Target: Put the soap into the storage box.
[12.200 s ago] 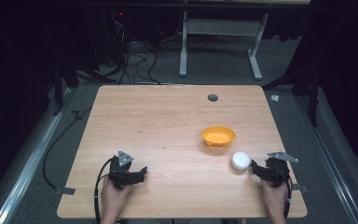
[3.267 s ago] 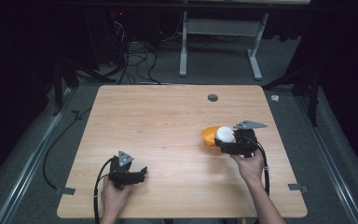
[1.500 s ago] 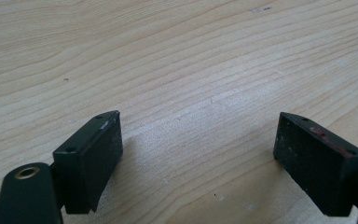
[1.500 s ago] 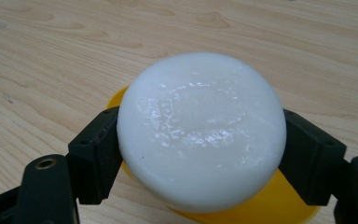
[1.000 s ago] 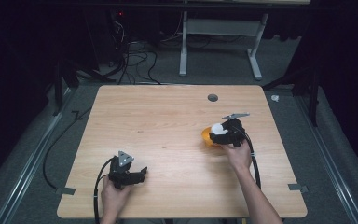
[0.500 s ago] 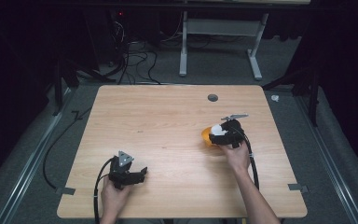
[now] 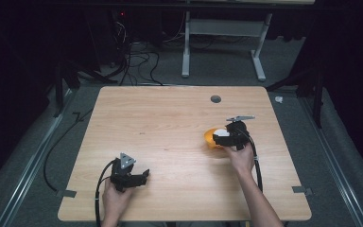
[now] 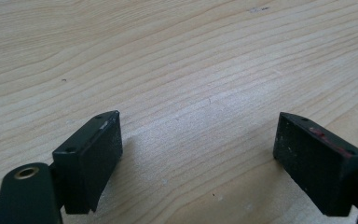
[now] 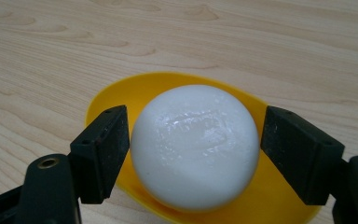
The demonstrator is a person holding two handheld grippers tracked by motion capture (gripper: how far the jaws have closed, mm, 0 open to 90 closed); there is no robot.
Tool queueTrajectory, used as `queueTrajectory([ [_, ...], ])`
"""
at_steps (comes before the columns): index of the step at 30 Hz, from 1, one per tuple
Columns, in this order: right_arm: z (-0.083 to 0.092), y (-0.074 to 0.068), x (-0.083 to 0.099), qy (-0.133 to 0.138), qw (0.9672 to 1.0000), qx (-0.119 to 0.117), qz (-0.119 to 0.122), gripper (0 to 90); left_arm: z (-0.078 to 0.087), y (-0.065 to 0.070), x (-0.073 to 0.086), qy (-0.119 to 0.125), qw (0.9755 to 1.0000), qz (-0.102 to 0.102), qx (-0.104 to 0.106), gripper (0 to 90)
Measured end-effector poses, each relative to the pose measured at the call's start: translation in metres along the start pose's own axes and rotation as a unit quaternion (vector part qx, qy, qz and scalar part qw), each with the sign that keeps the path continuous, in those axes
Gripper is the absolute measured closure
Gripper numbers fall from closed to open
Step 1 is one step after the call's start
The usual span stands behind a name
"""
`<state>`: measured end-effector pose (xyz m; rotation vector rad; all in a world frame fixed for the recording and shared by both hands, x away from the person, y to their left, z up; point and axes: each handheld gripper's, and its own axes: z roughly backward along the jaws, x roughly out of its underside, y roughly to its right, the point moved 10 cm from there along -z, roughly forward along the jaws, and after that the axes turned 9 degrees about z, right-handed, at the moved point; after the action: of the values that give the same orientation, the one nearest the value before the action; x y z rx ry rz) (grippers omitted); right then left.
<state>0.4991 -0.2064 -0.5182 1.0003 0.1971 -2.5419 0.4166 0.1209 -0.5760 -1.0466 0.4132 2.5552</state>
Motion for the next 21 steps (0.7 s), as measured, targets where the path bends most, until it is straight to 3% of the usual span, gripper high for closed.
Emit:
queueTrajectory([
  [21,0.029,0.007,-0.006,0.045,0.9989,0.005,0.015,24.0,0.0,0.0,0.0,0.0,1.0,0.0,0.0,15.9],
])
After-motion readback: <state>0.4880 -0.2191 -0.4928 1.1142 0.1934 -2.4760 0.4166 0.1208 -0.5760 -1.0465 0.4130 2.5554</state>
